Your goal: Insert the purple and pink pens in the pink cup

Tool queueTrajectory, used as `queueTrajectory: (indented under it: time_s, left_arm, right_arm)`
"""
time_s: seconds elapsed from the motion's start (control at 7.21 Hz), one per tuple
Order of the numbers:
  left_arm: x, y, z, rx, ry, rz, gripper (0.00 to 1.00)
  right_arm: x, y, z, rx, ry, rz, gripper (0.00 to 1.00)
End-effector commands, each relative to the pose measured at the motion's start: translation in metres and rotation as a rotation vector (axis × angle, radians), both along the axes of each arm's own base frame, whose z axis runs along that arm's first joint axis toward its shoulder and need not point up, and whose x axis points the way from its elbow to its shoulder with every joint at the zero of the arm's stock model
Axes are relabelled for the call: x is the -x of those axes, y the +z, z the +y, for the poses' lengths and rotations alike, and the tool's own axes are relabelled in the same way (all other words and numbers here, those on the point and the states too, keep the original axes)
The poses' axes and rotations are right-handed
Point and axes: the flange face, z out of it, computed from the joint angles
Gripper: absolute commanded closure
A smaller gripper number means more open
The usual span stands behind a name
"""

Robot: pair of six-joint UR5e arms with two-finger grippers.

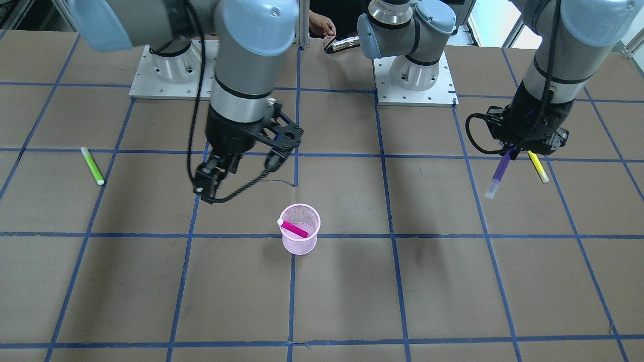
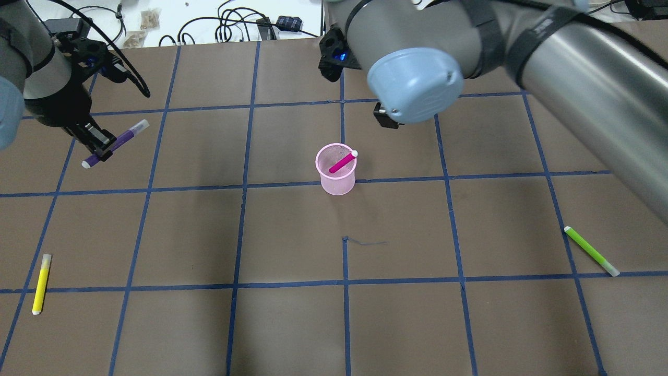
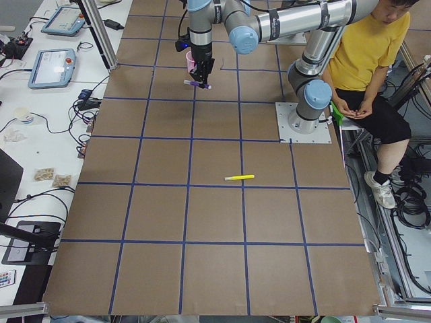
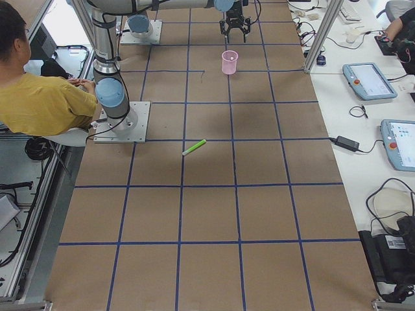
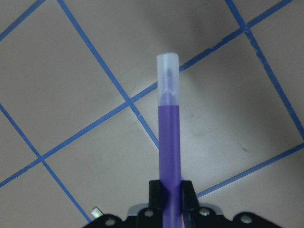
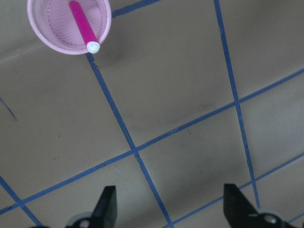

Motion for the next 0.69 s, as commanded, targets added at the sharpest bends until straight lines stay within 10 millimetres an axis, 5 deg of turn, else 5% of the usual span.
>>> queueTrajectory:
  time_s: [0.0, 0.28, 0.55]
  left_arm:
    - [0.075, 0.008, -0.008, -0.005, -0.075, -0.15, 1.0]
    - [0.126, -0.005, -0.008, -0.019, -0.166, -0.173, 1.0]
    - [0.181, -0.025, -0.004, -0.044, -0.291, -0.19, 1.0]
  right_arm:
    - [0.099, 0.053, 0.002, 0.036, -0.286, -0.133, 0.23]
    - [0.144, 0.054, 0.02, -0.013, -0.582, -0.206, 0.23]
    - [0.143, 0.05, 0.064, 0.015, -0.845, -0.344, 0.25]
